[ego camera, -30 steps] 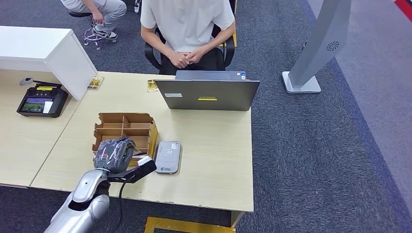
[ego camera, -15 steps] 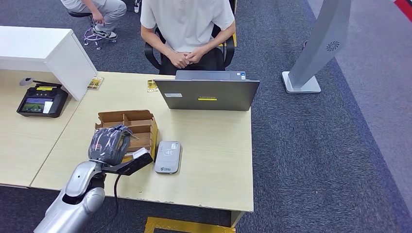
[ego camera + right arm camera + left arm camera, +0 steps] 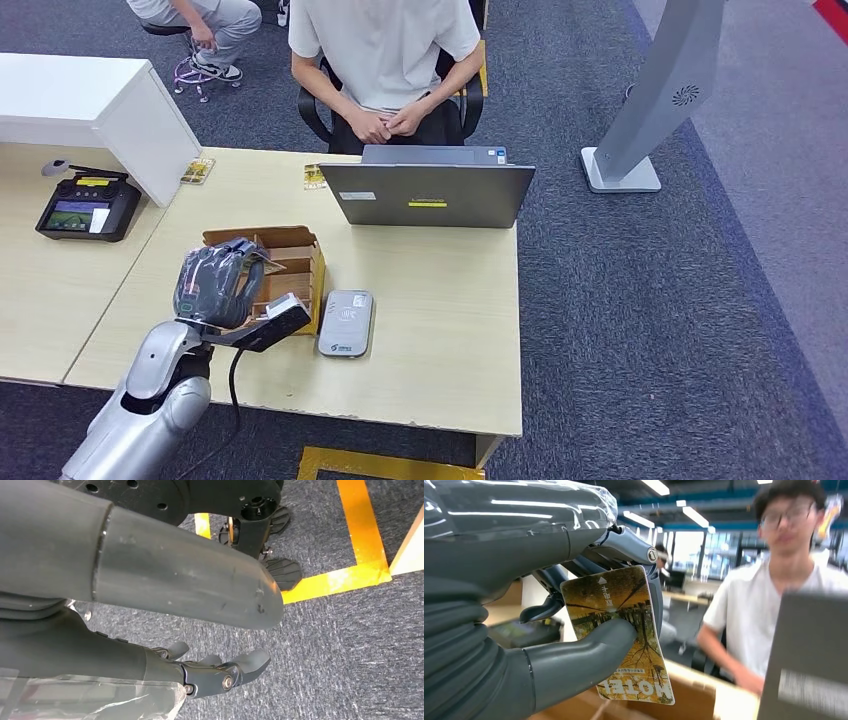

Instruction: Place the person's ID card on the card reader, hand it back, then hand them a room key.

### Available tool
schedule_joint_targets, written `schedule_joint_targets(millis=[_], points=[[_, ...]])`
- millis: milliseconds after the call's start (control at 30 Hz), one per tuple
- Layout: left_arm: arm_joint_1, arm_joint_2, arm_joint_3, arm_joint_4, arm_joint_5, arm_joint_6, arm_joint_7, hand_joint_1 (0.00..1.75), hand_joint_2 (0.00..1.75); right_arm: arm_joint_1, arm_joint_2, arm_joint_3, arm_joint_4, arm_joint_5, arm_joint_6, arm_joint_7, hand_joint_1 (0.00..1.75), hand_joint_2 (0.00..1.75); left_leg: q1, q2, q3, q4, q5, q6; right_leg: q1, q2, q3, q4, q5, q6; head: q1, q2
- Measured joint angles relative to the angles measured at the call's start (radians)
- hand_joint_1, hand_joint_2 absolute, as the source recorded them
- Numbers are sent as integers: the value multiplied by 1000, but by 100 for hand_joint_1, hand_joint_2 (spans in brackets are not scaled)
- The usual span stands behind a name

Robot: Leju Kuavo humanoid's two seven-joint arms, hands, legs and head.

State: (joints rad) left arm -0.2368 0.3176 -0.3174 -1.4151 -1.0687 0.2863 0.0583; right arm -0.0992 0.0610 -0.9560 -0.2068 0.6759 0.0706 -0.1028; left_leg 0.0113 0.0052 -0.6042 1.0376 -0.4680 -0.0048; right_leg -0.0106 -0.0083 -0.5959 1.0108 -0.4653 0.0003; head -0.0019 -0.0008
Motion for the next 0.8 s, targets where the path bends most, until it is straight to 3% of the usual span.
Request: schedule_joint_targets(millis=[67,100,200,467,600,800], points=[[-7,1,0,1,0,4,-1,175,175,0,0,0,0,2,0,1,0,0,0,0,0,0,0,0,0,0,0,0,0,0,0,0],[-49,1,0,25,-2,10,-6,175,175,-5,1,2,0,11,0,6,0,0,0,0,0,0,1,0,0,-1,0,0,1,0,0,0],[-281,-3,0,186,-25,48,-29,175,175,-34,8,14,0,51,2,33,0,0,0,0,0,0,4,0,0,-1,-1,0,5,-1,0,0],[-708,-73,-21,645,-135,118,13,175,175,-86,30,62,0,106,0,90,0,0,1,1,-6,2,9,0,1,1,-5,1,10,0,1,0],[-833,-100,-33,797,-158,112,42,175,175,-93,39,78,0,118,0,102,0,0,0,1,-6,2,9,0,1,1,-5,0,10,0,1,0],[-938,-128,-47,923,-188,82,67,175,175,-101,42,86,0,122,-3,109,0,0,0,1,-6,2,9,0,1,1,-5,0,10,0,1,0]])
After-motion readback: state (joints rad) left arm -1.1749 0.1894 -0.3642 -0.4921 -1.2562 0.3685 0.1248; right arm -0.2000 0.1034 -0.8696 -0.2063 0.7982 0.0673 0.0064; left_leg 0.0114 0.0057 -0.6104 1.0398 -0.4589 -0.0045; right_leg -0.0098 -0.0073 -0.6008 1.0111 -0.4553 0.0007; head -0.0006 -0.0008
